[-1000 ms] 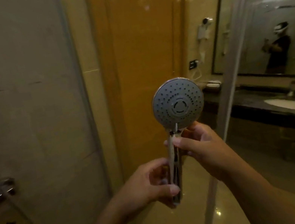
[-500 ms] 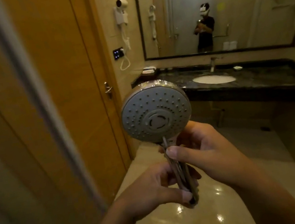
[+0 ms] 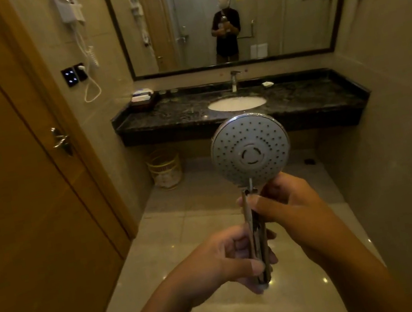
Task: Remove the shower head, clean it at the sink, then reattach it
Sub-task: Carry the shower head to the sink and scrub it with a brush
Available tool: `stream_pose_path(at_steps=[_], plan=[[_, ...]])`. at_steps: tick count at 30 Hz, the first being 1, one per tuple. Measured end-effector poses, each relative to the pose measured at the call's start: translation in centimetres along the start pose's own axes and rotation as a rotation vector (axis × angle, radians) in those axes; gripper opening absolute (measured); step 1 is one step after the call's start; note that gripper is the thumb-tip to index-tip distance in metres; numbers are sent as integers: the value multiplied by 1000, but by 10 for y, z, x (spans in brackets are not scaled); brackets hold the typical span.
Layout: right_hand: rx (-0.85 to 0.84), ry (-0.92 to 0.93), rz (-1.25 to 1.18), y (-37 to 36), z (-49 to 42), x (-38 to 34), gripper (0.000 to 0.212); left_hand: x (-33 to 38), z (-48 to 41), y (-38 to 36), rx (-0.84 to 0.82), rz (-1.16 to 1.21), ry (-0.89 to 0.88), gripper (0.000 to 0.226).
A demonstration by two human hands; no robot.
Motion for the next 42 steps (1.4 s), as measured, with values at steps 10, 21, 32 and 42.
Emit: stream_pose_path(at_steps=[10,21,32,42], plan=[[140,-37,13,4,-149,68,17,44,-117,120,-112,47,-76,45],[317,-141,-157,-41,-368,156,25,143,-227,337,-115,-165,-30,49],[271,-151,-202,-37,-553,246,28,199,-352,471,4,-100,-58,44],[94,-187,-172,1,-766,356,19,280,-525,610,234,-131,-43,38]])
Point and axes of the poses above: each hand's wrist, its own z-axis away from the middle knuckle, its own y-axis out of the back of the hand, x = y × z, the point moved 1 cm from there along -z, towards the middle knuckle, and after that the axes turned 11 degrees about y, right-handed, at the moved point
